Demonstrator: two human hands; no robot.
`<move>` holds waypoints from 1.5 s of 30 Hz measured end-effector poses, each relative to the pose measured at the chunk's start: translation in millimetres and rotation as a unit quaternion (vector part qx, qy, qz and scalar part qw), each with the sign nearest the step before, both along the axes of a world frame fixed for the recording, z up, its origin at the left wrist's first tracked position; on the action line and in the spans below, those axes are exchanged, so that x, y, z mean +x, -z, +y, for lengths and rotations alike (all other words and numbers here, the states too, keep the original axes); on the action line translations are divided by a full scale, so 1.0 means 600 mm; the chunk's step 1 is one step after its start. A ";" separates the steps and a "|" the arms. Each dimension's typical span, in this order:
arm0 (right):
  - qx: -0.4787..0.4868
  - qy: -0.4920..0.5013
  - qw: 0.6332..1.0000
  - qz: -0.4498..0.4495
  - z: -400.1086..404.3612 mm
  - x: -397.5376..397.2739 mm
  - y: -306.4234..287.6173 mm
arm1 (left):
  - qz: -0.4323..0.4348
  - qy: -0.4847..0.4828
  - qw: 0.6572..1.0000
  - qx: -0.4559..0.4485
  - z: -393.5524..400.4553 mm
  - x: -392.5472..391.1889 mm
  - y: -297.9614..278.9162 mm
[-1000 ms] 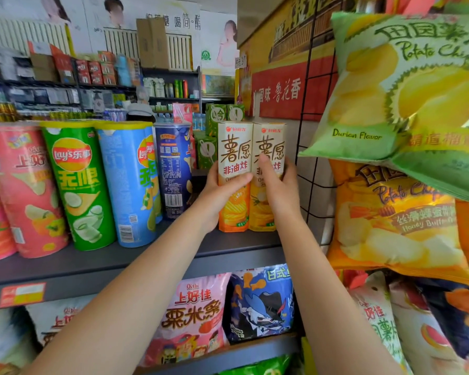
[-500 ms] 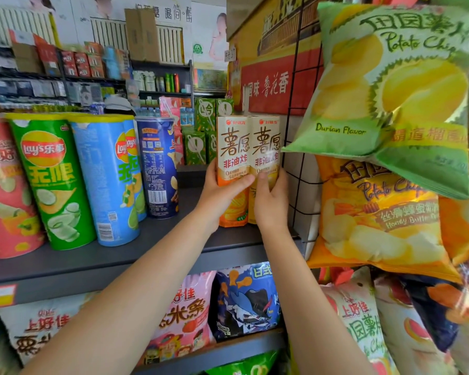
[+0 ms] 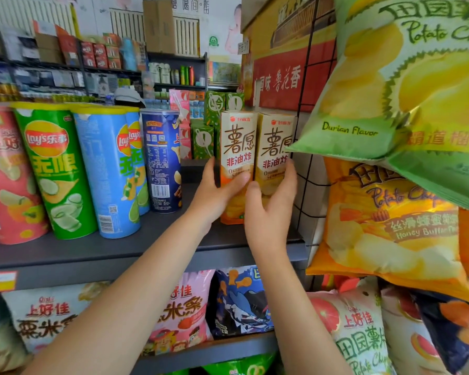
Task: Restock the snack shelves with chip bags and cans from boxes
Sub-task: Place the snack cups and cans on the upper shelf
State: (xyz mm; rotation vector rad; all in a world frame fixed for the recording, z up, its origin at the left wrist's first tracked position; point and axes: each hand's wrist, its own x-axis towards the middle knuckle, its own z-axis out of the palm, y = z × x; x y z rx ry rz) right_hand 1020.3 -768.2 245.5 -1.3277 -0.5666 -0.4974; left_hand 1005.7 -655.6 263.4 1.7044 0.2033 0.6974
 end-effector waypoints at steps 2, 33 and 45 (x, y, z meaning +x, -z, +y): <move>-0.008 0.008 0.997 -0.081 -0.001 -0.021 0.005 | -0.011 -0.063 0.998 0.028 0.001 -0.045 -0.003; -0.680 -0.536 0.408 0.289 0.719 -1.162 0.774 | 0.205 -0.620 0.545 -0.526 0.408 -1.374 0.908; -0.795 -0.456 0.216 0.336 0.777 -1.262 1.116 | 0.347 -0.668 0.340 -0.563 0.475 -1.387 1.111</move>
